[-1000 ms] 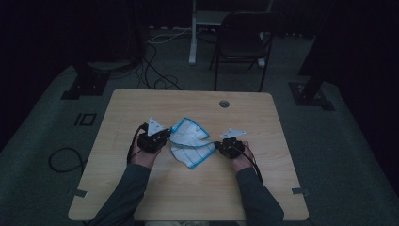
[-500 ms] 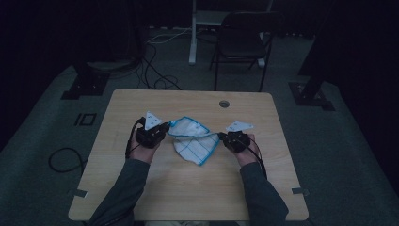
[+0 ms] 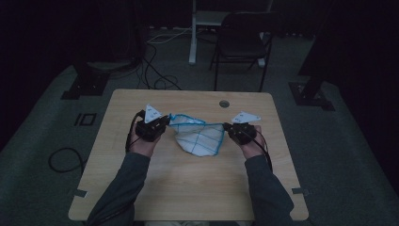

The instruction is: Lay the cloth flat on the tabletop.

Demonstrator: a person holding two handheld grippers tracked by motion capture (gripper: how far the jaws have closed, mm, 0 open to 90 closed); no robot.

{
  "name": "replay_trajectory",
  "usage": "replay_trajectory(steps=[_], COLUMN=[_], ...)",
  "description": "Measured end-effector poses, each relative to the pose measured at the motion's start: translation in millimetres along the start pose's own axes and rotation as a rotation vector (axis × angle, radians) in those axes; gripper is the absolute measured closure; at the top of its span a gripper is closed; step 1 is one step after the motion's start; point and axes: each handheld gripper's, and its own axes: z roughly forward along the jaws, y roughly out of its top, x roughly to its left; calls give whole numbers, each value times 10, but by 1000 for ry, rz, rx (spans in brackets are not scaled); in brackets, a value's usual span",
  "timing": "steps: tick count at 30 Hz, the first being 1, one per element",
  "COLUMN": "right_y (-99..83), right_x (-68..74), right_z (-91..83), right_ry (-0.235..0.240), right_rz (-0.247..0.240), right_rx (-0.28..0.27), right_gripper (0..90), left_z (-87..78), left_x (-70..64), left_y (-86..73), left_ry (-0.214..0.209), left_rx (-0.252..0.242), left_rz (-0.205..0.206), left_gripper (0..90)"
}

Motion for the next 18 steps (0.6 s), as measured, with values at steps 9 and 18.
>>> replay_trajectory(steps=[9, 18], right_y=[120, 145], right_x=[-49, -29], right_z=[-84, -189], right_ry=[-23, -34], right_rz=[-14, -32], right_rx=[-22, -36], right_gripper=[879, 879], left_z=[-36, -202], left_x=[-2, -117], left_y=[53, 53], left_ry=[-3, -23], left_rx=[-14, -45], left_rz=[-7, -10], left_gripper=[854, 853])
